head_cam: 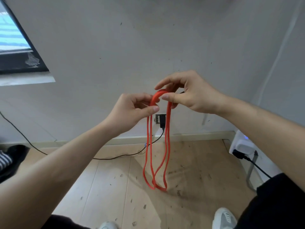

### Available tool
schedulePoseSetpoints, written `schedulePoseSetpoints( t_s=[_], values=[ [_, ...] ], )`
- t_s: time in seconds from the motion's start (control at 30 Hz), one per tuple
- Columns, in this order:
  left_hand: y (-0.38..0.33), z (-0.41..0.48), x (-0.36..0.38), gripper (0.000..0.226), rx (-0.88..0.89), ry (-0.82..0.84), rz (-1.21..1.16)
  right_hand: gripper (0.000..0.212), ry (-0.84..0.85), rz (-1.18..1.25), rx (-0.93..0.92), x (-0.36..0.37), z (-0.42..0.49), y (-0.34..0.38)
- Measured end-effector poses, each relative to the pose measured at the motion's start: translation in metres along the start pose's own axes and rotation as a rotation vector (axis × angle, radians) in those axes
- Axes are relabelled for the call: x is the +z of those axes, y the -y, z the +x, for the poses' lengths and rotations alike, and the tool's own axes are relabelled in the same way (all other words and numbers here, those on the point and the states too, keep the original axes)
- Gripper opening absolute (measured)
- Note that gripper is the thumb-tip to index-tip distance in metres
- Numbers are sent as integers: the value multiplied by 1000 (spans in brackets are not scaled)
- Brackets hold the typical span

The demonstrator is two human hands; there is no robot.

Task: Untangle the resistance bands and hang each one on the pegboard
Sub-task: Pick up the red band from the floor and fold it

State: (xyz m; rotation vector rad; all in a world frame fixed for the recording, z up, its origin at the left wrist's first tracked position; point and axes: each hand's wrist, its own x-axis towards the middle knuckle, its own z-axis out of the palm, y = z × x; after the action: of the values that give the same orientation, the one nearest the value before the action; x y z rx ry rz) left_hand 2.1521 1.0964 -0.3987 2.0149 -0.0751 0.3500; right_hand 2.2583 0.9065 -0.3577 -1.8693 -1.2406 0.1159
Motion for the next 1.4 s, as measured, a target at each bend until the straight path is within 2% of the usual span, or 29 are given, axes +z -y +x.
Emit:
schedulePoseSetpoints(
  t_s=[0.1,0.2,0.4,0.53,0.7,0.83,1.0,1.07,1.13,1.27,1.33,1.4],
  values=[
    [4,-4,1,37,-53,44,-14,21,-8,17,-44,2,3,5],
    [13,-6,10,54,-152,133,-15,19,-69,140,-82,1,4,7],
    [39,-14,43,27,-279,181,-80,17,-218,561,-75,-9,8,9],
    [39,-8,57,15,-303,195,-82,16,-307,720,-68,-20,8,8],
    [36,-3,65,13,-322,181,-219,14,-467,802,-33,-40,9,-6],
    [44,0,57,10,-294,214,-119,13,-591,827,46,-55,6,-28],
    [44,4,42,9,-292,222,-54,15,-668,775,186,-65,5,-62],
    [41,5,35,10,-290,169,-39,18,-626,700,292,-68,0,-82],
    [38,5,26,10,-280,120,-24,21,-489,598,442,-69,-10,-103],
    [31,5,14,8,-265,81,20,19,18,161,715,-65,-30,-126],
    [26,5,12,8,-258,77,47,25,212,-38,735,-57,-30,-122],
    [19,5,11,8,-246,100,74,39,275,-71,628,-44,-25,-107]
  ],
)
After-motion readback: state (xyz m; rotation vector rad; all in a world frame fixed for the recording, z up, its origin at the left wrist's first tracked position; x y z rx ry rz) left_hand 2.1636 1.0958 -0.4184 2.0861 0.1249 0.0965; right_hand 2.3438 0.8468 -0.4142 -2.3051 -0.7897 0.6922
